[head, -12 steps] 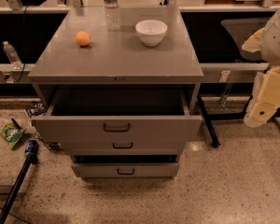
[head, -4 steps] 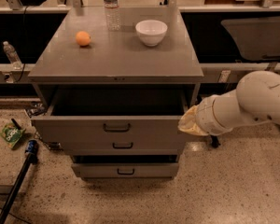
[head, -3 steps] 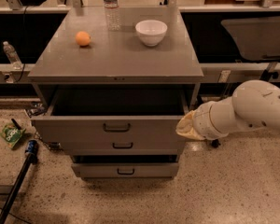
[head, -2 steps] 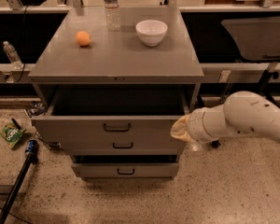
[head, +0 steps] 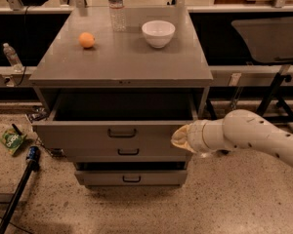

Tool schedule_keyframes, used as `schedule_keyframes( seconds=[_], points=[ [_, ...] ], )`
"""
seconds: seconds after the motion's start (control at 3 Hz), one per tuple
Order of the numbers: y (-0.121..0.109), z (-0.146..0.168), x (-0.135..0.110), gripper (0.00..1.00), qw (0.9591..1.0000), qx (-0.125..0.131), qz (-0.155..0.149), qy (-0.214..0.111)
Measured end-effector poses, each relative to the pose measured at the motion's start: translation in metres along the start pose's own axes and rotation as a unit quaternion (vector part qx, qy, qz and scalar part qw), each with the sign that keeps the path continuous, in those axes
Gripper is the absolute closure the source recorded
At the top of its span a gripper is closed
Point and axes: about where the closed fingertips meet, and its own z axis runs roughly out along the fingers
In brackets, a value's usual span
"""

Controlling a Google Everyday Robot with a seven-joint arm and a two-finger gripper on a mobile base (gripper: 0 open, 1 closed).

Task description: Close top drawer

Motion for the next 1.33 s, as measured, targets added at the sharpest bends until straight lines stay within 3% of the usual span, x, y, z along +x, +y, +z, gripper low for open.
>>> schedule_keyframes(
  seconds=[1.0, 1.33],
  points=[
    [-0.041, 0.048, 0.020, 1.00, 0.9994, 0.028, -0.018, 0.004],
    [-0.066, 0.061, 0.037, 1.00, 0.9990, 0.036, -0.022, 0.013]
  ],
)
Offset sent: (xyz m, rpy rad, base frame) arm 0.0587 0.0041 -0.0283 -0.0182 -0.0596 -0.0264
